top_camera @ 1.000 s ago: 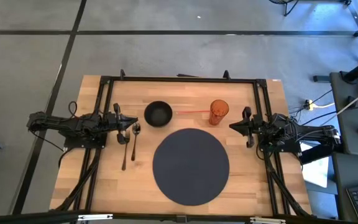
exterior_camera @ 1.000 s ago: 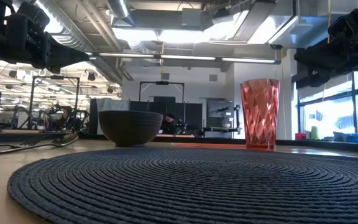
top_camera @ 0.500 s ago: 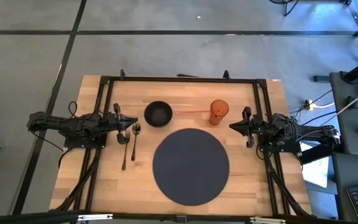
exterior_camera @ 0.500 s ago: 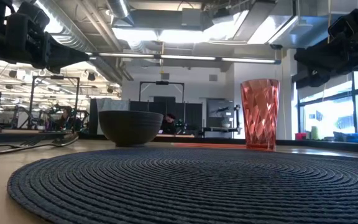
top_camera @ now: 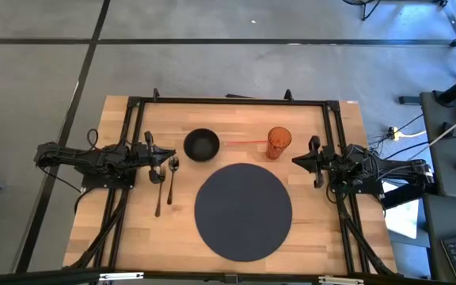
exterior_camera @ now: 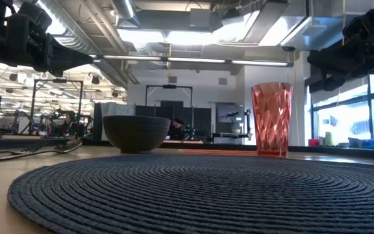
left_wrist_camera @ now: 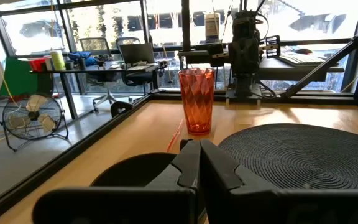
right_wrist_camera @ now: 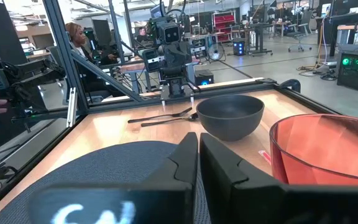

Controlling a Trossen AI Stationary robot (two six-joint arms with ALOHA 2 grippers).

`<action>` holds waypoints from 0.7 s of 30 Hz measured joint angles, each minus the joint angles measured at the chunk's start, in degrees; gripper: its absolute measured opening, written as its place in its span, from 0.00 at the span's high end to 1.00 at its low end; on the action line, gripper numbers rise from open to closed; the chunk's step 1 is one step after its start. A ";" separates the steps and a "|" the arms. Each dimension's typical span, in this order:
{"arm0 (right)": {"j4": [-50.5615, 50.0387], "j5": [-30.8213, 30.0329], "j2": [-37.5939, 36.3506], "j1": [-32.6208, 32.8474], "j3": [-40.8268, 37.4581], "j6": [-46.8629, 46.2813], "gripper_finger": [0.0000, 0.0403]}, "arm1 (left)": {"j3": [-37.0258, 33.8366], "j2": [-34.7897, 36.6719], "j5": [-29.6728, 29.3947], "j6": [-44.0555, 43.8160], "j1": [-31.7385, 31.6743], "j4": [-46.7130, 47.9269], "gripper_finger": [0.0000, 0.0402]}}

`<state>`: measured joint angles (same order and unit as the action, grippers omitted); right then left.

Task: Pick & Place Utensil

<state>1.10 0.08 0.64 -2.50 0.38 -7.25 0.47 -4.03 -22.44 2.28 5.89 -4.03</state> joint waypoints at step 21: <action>0.00 0.02 0.00 0.00 0.00 0.00 0.95 | 0.00 0.00 -4.50 -5.75 0.00 -0.43 1.00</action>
<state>1.10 0.10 0.64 -2.50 0.38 -7.25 0.47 -4.03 -26.94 -3.46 5.89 -4.46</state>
